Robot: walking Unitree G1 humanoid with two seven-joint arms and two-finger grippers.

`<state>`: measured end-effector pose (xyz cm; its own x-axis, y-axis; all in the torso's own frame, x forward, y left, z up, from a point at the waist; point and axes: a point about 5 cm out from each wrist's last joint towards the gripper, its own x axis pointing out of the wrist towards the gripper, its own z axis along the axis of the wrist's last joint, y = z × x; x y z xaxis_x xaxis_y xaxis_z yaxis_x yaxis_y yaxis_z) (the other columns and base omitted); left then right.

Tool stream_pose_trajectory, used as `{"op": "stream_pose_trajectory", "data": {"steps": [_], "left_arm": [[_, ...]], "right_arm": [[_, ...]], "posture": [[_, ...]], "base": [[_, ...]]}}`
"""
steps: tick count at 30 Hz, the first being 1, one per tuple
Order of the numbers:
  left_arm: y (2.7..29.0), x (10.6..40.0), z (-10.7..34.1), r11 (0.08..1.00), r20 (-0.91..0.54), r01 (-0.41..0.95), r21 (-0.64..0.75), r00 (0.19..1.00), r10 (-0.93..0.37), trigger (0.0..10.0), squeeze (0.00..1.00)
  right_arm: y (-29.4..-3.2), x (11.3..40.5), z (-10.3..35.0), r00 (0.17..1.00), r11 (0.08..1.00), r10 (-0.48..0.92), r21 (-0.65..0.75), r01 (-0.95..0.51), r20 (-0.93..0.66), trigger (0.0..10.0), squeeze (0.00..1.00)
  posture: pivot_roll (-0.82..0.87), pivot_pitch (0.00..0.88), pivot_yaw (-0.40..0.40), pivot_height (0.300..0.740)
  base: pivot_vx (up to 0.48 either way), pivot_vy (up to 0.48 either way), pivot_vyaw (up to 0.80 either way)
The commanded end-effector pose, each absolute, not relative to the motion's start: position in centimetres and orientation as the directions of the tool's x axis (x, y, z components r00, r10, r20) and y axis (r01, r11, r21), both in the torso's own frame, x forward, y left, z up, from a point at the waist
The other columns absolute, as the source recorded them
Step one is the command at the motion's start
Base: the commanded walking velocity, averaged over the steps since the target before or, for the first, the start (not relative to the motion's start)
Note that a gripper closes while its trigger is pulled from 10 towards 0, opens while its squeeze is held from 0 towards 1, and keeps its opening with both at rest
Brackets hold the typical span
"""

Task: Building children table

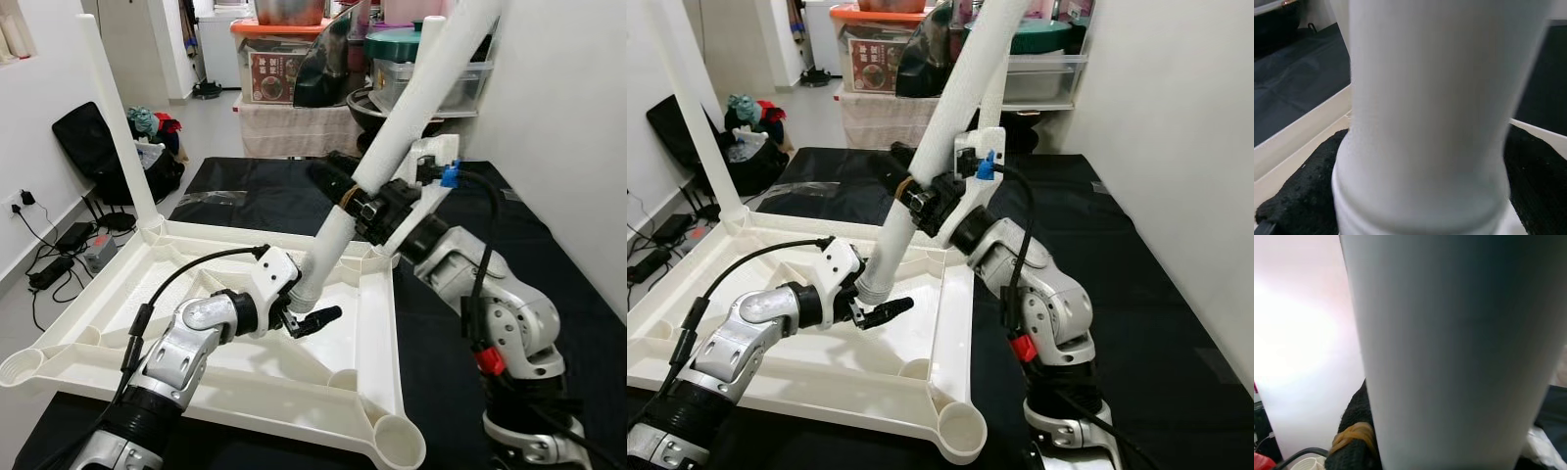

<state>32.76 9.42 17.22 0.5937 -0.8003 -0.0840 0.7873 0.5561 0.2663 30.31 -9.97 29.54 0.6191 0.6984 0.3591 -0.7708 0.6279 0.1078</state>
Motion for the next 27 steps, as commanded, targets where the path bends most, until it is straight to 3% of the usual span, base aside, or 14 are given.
{"op": "stream_pose_trajectory", "data": {"steps": [1, 3, 4, 5, 6, 19, 20, 21, 22, 24, 25, 26, 27], "left_arm": [[8.9, 32.8, 17.0, 0.534, -0.099, 0.801, 0.271, 0.575, -0.812, 10.0, 0.25], [8.6, 32.8, 16.9, 0.53, -0.101, 0.805, 0.268, 0.57, -0.815, 10.0, 0.26], [8.5, 32.8, 16.8, 0.531, -0.102, 0.806, 0.261, 0.57, -0.815, 2.5, 0.27], [8.5, 32.8, 16.8, 0.531, -0.102, 0.806, 0.261, 0.57, -0.815, 2.5, 0.27], [8.4, 32.8, 16.7, 0.538, -0.093, 0.805, 0.25, 0.573, -0.814, 0.0, 0.27], [8.2, 32.7, 17.0, 0.544, -0.047, 0.797, 0.262, 0.574, -0.818, 0.0, 0.28], [8.1, 32.7, 16.9, 0.543, -0.049, 0.797, 0.264, 0.573, -0.818, 0.0, 0.27], [8.1, 32.7, 16.9, 0.543, -0.049, 0.797, 0.264, 0.573, -0.818, 0.0, 0.27], [8.1, 32.7, 17.0, 0.542, -0.049, 0.797, 0.268, 0.573, -0.818, 0.0, 0.27], [7.9, 32.7, 17.1, 0.542, -0.041, 0.795, 0.274, 0.573, -0.819, 1.6, 0.27], [7.9, 32.7, 17.1, 0.542, -0.041, 0.795, 0.274, 0.573, -0.819, 1.6, 0.27], [7.9, 32.7, 17.3, 0.542, -0.036, 0.794, 0.275, 0.572, -0.82, 2.6, 0.26], [7.9, 32.7, 17.4, 0.541, -0.03, 0.795, 0.275, 0.569, -0.822, 2.9, 0.26]], "right_arm": [[-9.3, 29.8, 29.9, 0.588, 0.601, 0.721, 0.092, -0.794, 0.367, 10.0, 0.0], [-9.0, 29.5, 30.0, 0.575, 0.589, 0.73, 0.088, -0.804, 0.37, 10.0, 0.0], [-8.9, 29.3, 30.1, 0.566, 0.581, 0.735, 0.085, -0.81, 0.374, 10.0, 0.0], [-8.9, 29.3, 30.1, 0.566, 0.581, 0.735, 0.085, -0.81, 0.374, 10.0, 0.0], [-8.7, 29.1, 30.3, 0.557, 0.573, 0.739, 0.08, -0.816, 0.379, 10.0, 0.0], [-8.7, 29.1, 30.4, 0.558, 0.575, 0.736, 0.083, -0.814, 0.383, 10.0, 0.0], [-8.7, 29.1, 30.4, 0.563, 0.578, 0.732, 0.088, -0.812, 0.383, 10.0, 0.84], [-8.7, 29.1, 30.4, 0.563, 0.578, 0.732, 0.088, -0.812, 0.383, 10.0, 0.84], [-8.8, 29.1, 30.4, 0.562, 0.574, 0.734, 0.095, -0.813, 0.382, 10.0, 1.0], [-8.9, 29.1, 30.2, 0.566, 0.574, 0.736, 0.101, -0.812, 0.372, 10.0, 1.0], [-8.9, 29.1, 30.2, 0.566, 0.574, 0.736, 0.101, -0.812, 0.372, 10.0, 1.0], [-9.0, 29.3, 29.9, 0.577, 0.581, 0.732, 0.112, -0.806, 0.362, 10.0, 1.0], [-9.1, 29.4, 29.4, 0.592, 0.588, 0.722, 0.133, -0.798, 0.358, 10.0, 1.0]], "posture": [[0.02, 0.0, -0.006, 0.74], [0.02, 0.0, -0.007, 0.74], [0.01, 0.0, -0.009, 0.74], [0.01, 0.0, -0.009, 0.74], [0.01, 0.0, -0.011, 0.74], [0.02, 0.0, -0.018, 0.74], [0.02, 0.0, -0.022, 0.74], [0.02, 0.0, -0.022, 0.74], [0.02, 0.0, -0.022, 0.74], [0.02, 0.0, -0.025, 0.74], [0.02, 0.0, -0.025, 0.74], [0.02, 0.0, -0.027, 0.74], [0.03, 0.0, -0.03, 0.74]], "base": [[0.0, 0.0, 0.0], [0.0, 0.0, 0.0], [0.0, 0.0, 0.0], [0.0, 0.0, 0.0], [0.0, 0.0, 0.0], [0.0, 0.0, 0.0], [0.0, 0.0, 0.0], [0.0, 0.0, 0.0], [0.0, 0.0, 0.0], [0.0, 0.0, 0.0], [0.0, 0.0, 0.0], [0.0, 0.0, 0.0], [0.0, 0.0, 0.0]]}}
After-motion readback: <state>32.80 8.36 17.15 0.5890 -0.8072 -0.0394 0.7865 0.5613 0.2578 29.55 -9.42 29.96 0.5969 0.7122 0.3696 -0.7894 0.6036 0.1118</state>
